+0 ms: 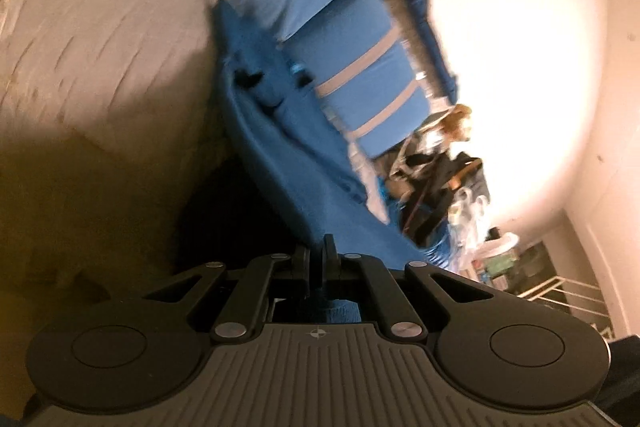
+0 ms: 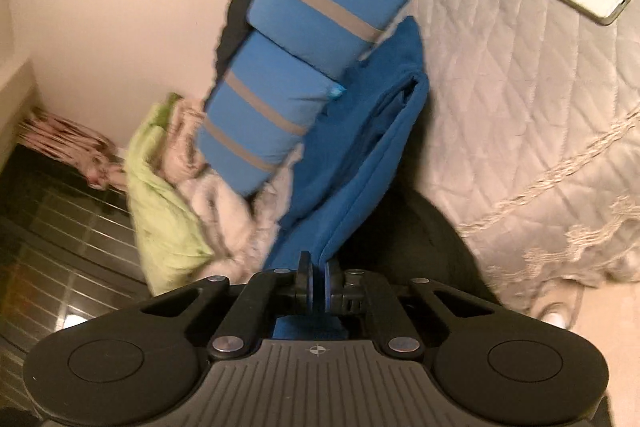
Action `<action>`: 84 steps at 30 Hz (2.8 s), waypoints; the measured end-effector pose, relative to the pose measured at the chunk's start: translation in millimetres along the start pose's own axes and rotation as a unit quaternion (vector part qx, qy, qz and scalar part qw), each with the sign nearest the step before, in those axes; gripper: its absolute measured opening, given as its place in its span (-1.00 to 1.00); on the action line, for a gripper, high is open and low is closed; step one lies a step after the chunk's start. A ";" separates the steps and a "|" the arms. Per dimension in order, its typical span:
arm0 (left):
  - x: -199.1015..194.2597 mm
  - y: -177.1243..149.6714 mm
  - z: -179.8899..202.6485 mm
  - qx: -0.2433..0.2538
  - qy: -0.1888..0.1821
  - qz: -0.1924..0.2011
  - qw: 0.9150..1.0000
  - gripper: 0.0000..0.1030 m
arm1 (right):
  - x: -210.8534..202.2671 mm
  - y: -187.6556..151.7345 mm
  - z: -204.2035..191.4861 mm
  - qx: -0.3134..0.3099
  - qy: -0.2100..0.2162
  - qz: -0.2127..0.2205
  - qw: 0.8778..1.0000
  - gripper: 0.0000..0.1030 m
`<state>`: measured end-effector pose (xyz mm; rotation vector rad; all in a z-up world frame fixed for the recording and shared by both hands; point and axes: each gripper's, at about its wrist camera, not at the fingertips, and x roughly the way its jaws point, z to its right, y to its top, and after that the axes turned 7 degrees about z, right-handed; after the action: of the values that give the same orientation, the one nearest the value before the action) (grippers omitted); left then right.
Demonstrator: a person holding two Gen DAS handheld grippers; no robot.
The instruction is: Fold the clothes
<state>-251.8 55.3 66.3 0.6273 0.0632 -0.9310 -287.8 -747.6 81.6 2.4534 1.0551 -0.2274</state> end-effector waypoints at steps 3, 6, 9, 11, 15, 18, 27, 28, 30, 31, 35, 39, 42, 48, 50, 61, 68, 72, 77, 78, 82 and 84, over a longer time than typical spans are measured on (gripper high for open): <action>13.5 -9.8 -9.8 -0.016 0.033 -0.015 0.999 -0.90 | 10.1 -2.0 8.5 0.003 -0.028 -0.008 1.000 -0.86; 14.5 -14.4 -17.3 -0.038 0.031 -0.007 0.999 -0.90 | 13.5 -3.8 14.6 0.003 -0.033 -0.005 0.999 -0.86; 13.7 -14.4 -17.1 -0.037 0.029 -0.002 0.999 -0.89 | 15.4 -5.0 15.5 -0.007 -0.031 -0.006 0.999 -0.85; 12.7 -15.7 -16.7 -0.034 0.024 0.000 0.999 -0.88 | 17.5 -7.8 17.6 -0.012 -0.030 -0.012 0.999 -0.84; 11.0 -19.4 -19.5 -0.038 0.018 0.005 0.999 -0.86 | 19.5 -15.0 25.7 0.003 -0.015 -0.016 1.000 -0.77; 10.7 -21.0 -21.1 -0.045 0.016 0.009 0.999 -0.53 | 18.3 -19.5 30.3 0.012 -0.003 -0.015 1.000 -0.63; 17.7 -28.7 -15.1 -0.045 -0.019 -0.004 0.999 -0.61 | 24.4 -34.7 33.5 0.013 0.016 -0.022 1.000 -0.54; 14.3 -28.2 -11.5 -0.039 -0.022 0.005 0.999 -0.76 | 23.4 -34.9 32.1 0.012 0.018 -0.022 1.000 -0.67; 4.8 -28.2 -5.7 -0.032 -0.035 0.027 0.998 -0.80 | 17.6 -33.3 26.5 0.011 0.031 -0.013 0.999 -0.82; -1.1 -26.8 -1.0 -0.027 -0.042 0.040 0.998 -0.81 | 13.4 -31.7 22.7 0.010 0.038 -0.006 0.999 -0.83; -20.8 -20.0 21.7 -0.009 -0.051 0.084 0.995 -0.83 | -2.0 -24.8 3.9 0.001 0.062 0.025 0.998 -0.85; -37.3 -18.6 46.3 0.013 -0.067 0.110 0.992 -0.84 | -13.6 -21.7 -15.2 -0.006 0.088 0.040 0.995 -0.85; -50.5 -21.1 64.9 0.053 -0.071 0.111 0.990 -0.84 | -22.4 -21.8 -26.3 -0.008 0.104 0.034 0.994 -0.85; -39.7 -6.3 73.6 0.068 -0.061 0.118 0.989 -0.84 | -20.2 -2.2 -38.6 -0.019 0.115 0.041 0.992 -0.85; -32.6 4.2 76.7 0.076 -0.056 0.124 0.988 -0.84 | -12.9 8.6 -45.5 -0.025 0.114 0.044 0.992 -0.85; 24.1 75.4 91.7 0.116 0.013 0.125 0.985 -0.83 | 35.8 63.9 -82.5 -0.100 0.079 0.045 0.991 -0.85; 48.4 110.3 107.2 0.143 0.016 0.134 0.980 -0.83 | 65.5 100.6 -85.8 -0.110 0.057 0.063 0.990 -0.85; 62.4 130.3 115.3 0.153 0.017 0.139 0.978 -0.83 | 81.9 120.3 -85.1 -0.112 0.046 0.070 0.990 -0.85; 82.6 154.3 120.1 0.162 0.030 0.140 0.976 -0.83 | 102.2 140.1 -85.1 -0.117 0.037 0.075 0.990 -0.85; 87.1 158.8 119.9 0.163 0.034 0.140 0.976 -0.83 | 105.6 142.9 -84.9 -0.118 0.034 0.076 0.989 -0.85; 105.9 174.5 115.0 0.161 0.051 0.134 0.976 -0.83 | 120.7 155.1 -81.3 -0.117 0.025 0.081 0.989 -0.85; 115.5 181.1 110.4 0.158 0.059 0.130 0.977 -0.83 | 128.6 161.0 -77.7 -0.115 0.019 0.084 0.990 -0.85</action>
<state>-66.5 -8.9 207.1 0.9607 -0.0624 -0.6524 -84.8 -724.9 164.1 2.3291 0.8322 -0.0038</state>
